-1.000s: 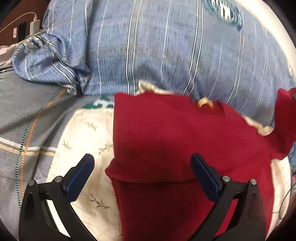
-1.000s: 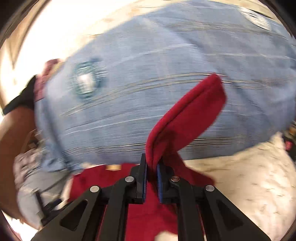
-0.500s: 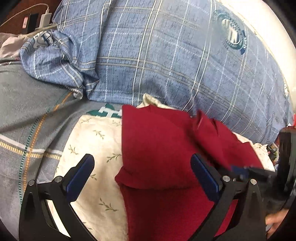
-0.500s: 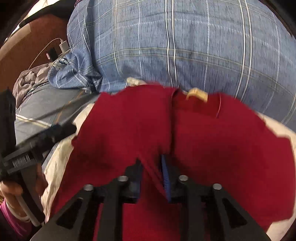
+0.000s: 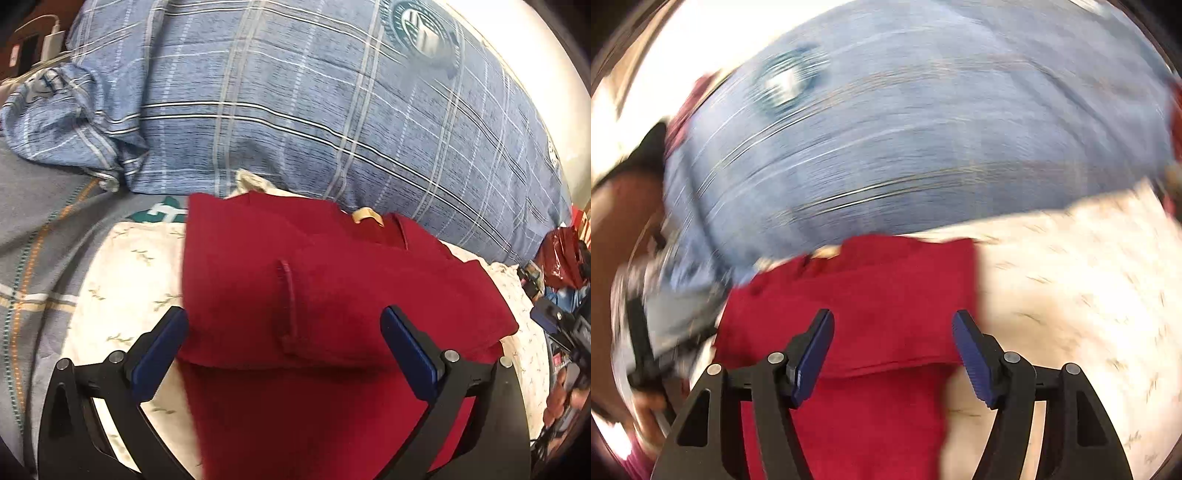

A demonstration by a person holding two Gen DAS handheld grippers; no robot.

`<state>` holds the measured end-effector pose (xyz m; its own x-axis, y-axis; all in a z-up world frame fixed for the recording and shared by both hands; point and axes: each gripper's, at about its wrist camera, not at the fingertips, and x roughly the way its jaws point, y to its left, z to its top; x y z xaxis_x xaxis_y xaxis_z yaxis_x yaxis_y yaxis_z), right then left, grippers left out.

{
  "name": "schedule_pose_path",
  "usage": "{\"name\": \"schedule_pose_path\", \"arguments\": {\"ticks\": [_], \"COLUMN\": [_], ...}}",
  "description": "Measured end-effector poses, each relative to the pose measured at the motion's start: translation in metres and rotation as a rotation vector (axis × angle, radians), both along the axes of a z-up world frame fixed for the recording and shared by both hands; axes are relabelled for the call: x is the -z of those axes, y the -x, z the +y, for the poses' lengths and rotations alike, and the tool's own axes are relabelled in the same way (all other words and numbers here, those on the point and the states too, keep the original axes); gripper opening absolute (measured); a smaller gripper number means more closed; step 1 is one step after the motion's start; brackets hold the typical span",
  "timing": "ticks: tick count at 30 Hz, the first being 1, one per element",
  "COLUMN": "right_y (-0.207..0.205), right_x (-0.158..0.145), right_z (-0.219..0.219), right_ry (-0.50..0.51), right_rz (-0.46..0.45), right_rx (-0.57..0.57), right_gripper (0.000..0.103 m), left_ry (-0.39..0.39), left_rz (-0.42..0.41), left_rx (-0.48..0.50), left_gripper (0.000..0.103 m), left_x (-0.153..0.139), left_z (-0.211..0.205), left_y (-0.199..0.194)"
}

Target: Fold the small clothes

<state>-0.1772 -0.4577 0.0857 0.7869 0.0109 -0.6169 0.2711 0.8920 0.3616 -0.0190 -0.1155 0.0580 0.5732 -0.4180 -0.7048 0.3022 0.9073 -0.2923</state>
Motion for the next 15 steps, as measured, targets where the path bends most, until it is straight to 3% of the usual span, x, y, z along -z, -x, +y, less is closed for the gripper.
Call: {"name": "schedule_pose_path", "arguments": {"ticks": [1, 3, 4, 5, 7, 10, 15], "right_y": [0.0, -0.001, -0.003, -0.007, -0.011, -0.014, -0.007], "right_x": [0.005, 0.016, 0.019, 0.024, 0.03, 0.032, 0.017], "right_z": [-0.011, -0.029, -0.034, -0.038, -0.042, -0.038, -0.025], "right_ry": [-0.025, -0.049, -0.054, -0.054, -0.042, -0.01, 0.091], "right_rz": [-0.005, 0.003, 0.013, 0.028, 0.048, 0.083, 0.102], "right_rx": [0.027, 0.086, 0.094, 0.092, 0.089, 0.049, -0.045], "right_gripper": [0.07, 0.07, 0.07, 0.07, 0.07, 0.07, 0.069], "left_ry": [-0.013, -0.051, -0.081, -0.104, -0.129, -0.094, -0.062], "left_rz": [0.002, 0.004, 0.009, 0.014, 0.028, 0.006, -0.043], "left_rx": [0.011, 0.049, 0.066, 0.072, 0.076, 0.089, 0.098], "left_gripper": [0.101, 0.087, 0.071, 0.044, 0.018, 0.01, 0.009], "left_x": [0.002, 0.005, 0.008, 0.01, 0.009, -0.01, -0.042], "left_z": [-0.005, -0.019, -0.029, -0.036, -0.045, -0.046, -0.035], "left_y": [0.0, -0.002, -0.005, -0.007, -0.011, -0.015, -0.019]}}
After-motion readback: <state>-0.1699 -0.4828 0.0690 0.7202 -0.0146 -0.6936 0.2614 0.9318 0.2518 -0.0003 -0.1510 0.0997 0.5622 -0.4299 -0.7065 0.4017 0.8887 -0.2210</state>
